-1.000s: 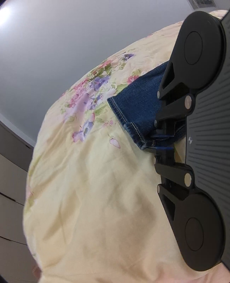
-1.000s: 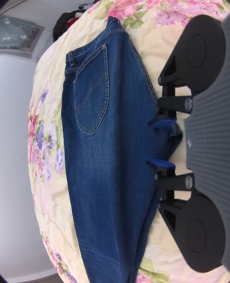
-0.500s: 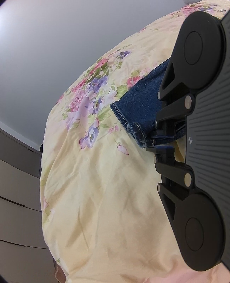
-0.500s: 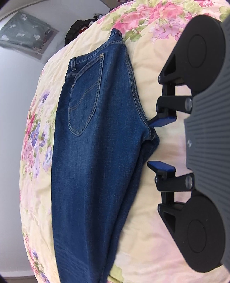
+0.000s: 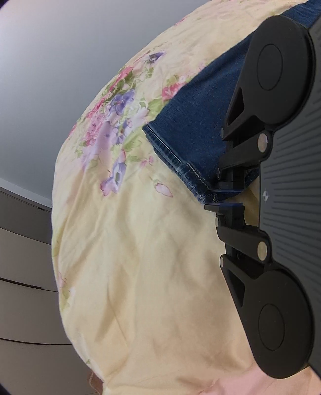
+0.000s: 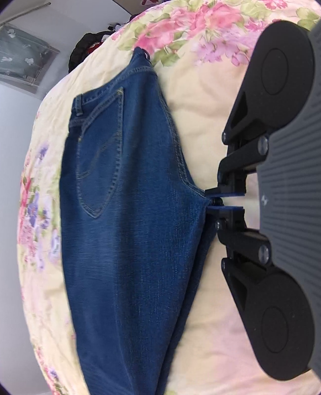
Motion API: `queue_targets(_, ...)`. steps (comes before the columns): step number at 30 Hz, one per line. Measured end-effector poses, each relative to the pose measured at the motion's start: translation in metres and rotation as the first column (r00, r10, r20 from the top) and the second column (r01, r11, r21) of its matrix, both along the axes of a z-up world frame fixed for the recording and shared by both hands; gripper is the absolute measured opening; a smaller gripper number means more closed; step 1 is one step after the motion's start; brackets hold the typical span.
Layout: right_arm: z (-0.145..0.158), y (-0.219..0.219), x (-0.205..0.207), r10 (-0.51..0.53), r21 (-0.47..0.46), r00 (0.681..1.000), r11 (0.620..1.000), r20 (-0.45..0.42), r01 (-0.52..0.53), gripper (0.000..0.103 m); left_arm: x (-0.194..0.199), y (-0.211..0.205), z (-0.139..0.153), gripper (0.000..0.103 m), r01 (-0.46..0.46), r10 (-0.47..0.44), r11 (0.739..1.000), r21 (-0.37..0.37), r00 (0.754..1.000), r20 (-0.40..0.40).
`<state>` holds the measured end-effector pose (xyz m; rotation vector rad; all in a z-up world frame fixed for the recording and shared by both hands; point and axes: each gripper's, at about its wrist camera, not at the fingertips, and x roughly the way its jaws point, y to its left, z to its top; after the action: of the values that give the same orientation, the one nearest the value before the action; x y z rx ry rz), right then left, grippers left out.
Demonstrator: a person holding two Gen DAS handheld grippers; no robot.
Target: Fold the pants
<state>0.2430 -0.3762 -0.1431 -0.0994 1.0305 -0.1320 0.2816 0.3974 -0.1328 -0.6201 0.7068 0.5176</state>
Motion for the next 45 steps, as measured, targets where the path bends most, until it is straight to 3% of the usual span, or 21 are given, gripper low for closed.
queue_targets(4, 0.000, -0.003, 0.001, 0.006, 0.022, 1.000, 1.000, -0.025, -0.006, 0.000, -0.006, 0.006, 0.000, 0.011, 0.022, -0.022, 0.999, -0.030, 1.000, 0.001)
queue_targets(6, 0.000, -0.003, 0.001, 0.011, 0.028, 0.999, 1.000, -0.040, -0.010, 0.000, -0.008, 0.008, 0.007, 0.015, 0.049, -0.049, 0.999, -0.008, 0.998, -0.027)
queue_targets(8, -0.001, -0.001, 0.000, 0.017, 0.026, 0.999, 1.000, -0.050, -0.016, 0.002, -0.011, 0.009, 0.015, 0.009, 0.053, -0.050, 0.998, 0.029, 0.995, -0.082)
queue_targets(10, -0.001, 0.001, -0.003, 0.019, 0.023, 0.998, 1.000, -0.067, -0.017, 0.002, -0.018, 0.012, 0.022, 0.009, 0.055, -0.046, 0.996, 0.071, 0.991, -0.124)
queue_targets(14, 0.016, 0.003, -0.015, 0.035, 0.023, 0.999, 0.999, -0.040, -0.034, 0.007, -0.036, 0.013, 0.040, 0.009, 0.081, -0.078, 0.996, 0.049, 0.995, -0.061)
queue_targets(19, 0.046, 0.023, -0.011, 0.111, 0.059, 0.992, 0.992, 0.058, -0.114, 0.007, -0.019, -0.025, 0.063, 0.009, 0.221, -0.219, 0.970, 0.103, 0.975, -0.029)
queue_targets(26, 0.053, 0.090, 0.055, 0.253, 0.187, 0.955, 0.942, 0.157, -0.280, 0.007, 0.021, -0.083, 0.059, 0.009, 0.358, -0.357, 0.921, 0.153, 0.934, -0.032)
queue_targets(33, 0.021, 0.161, 0.146, 0.323, 0.279, 0.934, 0.892, 0.153, -0.354, 0.005, 0.040, -0.078, 0.024, 0.010, 0.309, -0.289, 0.927, 0.215, 0.950, -0.119)
queue_targets(36, 0.002, 0.176, 0.183, 0.324, 0.279, 0.936, 0.894, 0.141, -0.351, 0.002, 0.039, -0.058, 0.009, 0.009, 0.279, -0.255, 0.937, 0.209, 0.958, -0.133)
queue_targets(41, -0.023, 0.184, 0.239, 0.280, 0.281, 0.951, 0.910, 0.128, -0.305, 0.000, 0.042, -0.049, -0.001, 0.006, 0.296, -0.268, 0.932, 0.209, 0.951, -0.152)
queue_targets(45, -0.033, 0.187, 0.260, 0.262, 0.283, 0.959, 0.916, 0.112, -0.283, 0.000, 0.044, -0.049, -0.004, 0.006, 0.289, -0.258, 0.932, 0.220, 0.953, -0.160)
